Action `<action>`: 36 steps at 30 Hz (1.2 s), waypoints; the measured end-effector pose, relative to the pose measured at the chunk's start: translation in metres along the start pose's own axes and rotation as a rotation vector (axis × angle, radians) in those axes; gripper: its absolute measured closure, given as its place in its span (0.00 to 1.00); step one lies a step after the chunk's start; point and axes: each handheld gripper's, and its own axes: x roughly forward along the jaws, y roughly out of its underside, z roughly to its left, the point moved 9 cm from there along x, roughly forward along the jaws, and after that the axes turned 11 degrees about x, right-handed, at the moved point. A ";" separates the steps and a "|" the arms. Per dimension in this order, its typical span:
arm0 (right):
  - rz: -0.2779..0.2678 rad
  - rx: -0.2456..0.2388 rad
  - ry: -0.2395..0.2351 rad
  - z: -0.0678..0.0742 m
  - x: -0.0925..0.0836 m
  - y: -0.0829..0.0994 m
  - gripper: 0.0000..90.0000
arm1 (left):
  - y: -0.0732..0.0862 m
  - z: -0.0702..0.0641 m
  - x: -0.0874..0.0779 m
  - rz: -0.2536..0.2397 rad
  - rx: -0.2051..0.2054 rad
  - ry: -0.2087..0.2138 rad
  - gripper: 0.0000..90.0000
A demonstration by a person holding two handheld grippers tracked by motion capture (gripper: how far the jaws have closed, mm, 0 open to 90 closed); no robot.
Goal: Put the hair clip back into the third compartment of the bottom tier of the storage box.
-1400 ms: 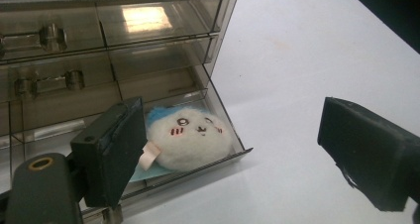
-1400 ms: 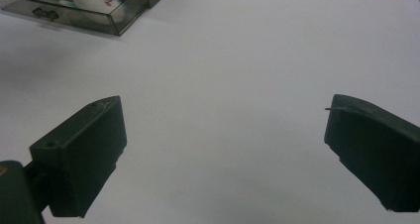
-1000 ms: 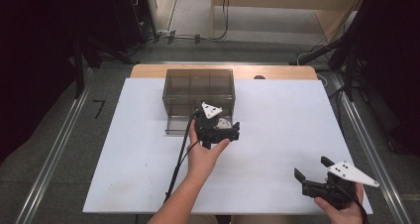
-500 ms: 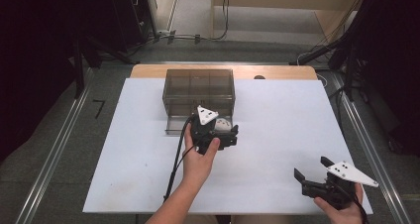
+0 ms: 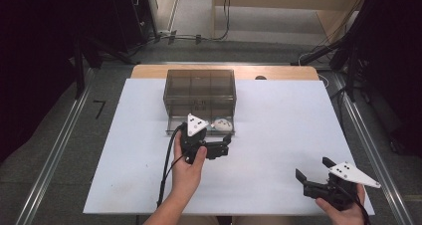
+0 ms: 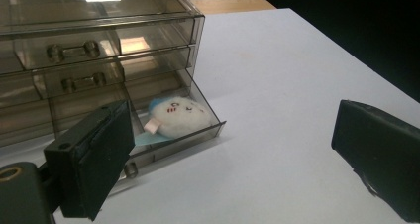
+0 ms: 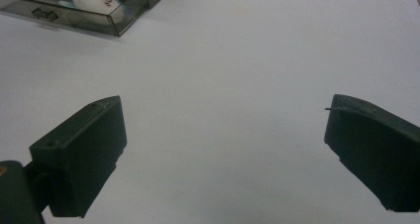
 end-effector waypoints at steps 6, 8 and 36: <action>0.000 0.002 0.001 0.001 0.000 0.000 0.02 | 0.009 0.003 -0.013 -0.003 0.012 -0.005 0.03; 0.002 0.002 0.001 0.001 0.000 0.000 0.02 | 0.012 0.004 -0.017 -0.003 0.014 -0.011 0.03; -0.001 -0.004 0.000 0.002 0.001 0.000 0.02 | 0.058 0.018 -0.067 -0.026 0.011 -0.042 0.03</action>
